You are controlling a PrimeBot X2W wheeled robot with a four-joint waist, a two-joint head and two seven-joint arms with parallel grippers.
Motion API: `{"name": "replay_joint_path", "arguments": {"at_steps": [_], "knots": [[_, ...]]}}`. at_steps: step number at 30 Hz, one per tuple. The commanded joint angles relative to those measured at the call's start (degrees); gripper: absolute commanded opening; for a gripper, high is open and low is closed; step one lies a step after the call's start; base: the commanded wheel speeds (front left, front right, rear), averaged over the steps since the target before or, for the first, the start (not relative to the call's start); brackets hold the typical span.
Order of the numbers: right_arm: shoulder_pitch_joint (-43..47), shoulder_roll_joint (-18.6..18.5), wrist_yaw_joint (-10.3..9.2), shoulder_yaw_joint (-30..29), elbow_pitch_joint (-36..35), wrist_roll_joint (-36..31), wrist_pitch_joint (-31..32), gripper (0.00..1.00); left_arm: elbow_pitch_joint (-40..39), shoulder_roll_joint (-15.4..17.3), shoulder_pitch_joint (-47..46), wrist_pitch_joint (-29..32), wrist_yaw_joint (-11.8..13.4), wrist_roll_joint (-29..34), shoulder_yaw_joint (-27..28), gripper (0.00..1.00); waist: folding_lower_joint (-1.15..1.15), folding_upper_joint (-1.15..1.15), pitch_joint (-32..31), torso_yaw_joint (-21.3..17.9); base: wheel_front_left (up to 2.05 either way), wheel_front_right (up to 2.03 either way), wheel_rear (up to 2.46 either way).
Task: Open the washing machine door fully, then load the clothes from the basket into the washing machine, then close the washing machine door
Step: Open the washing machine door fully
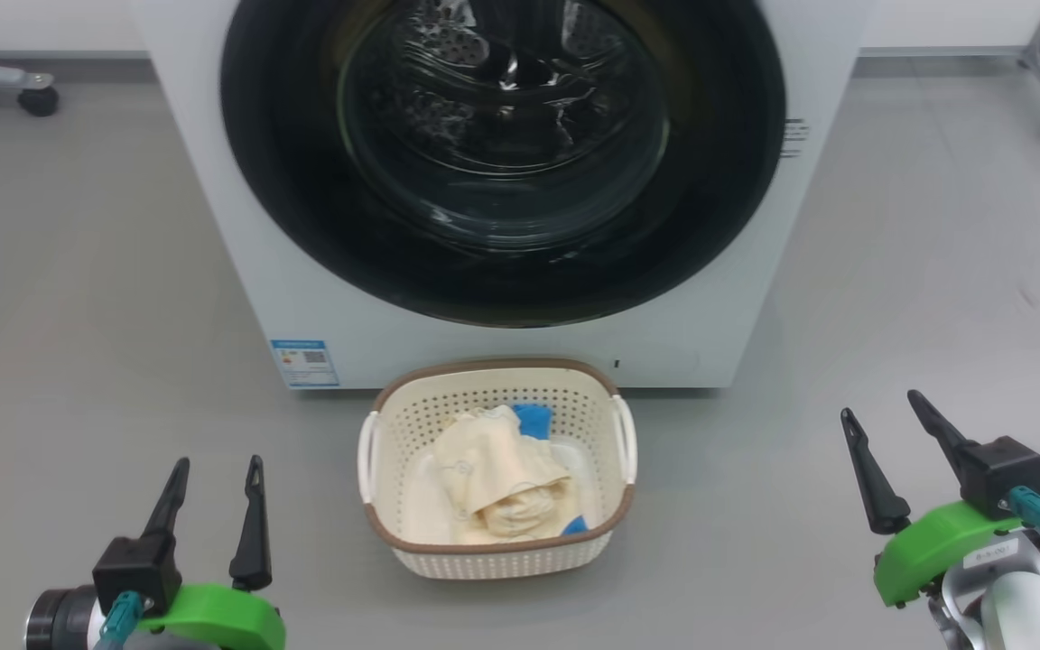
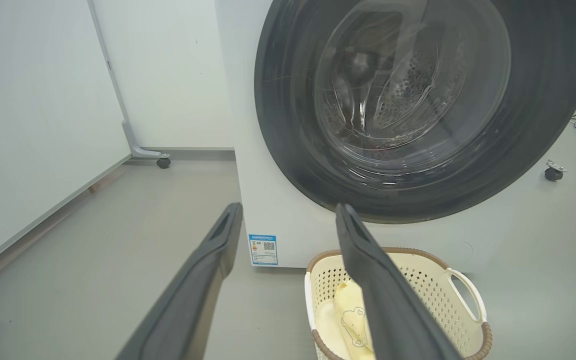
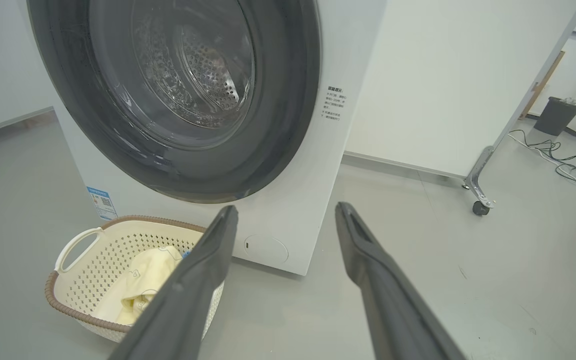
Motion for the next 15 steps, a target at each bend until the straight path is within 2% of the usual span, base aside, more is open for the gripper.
{"name": "replay_joint_path", "arguments": {"at_steps": [1,15], "knots": [[-3.3,-0.9,0.0,0.7,-1.4,0.7,-0.7,1.0,-1.9,0.7,-3.2,-0.6,-0.1,0.4,1.9,1.0,0.0,0.0,0.0,0.0,1.23,1.23,-2.46],[-3.4,-0.8,0.0,0.3,-1.2,1.2,-0.8,1.0,-2.2,0.5,-3.1,-0.6,-0.4,0.1,2.2,1.0,0.0,0.0,0.0,-0.5,1.21,1.21,-2.43]]}}
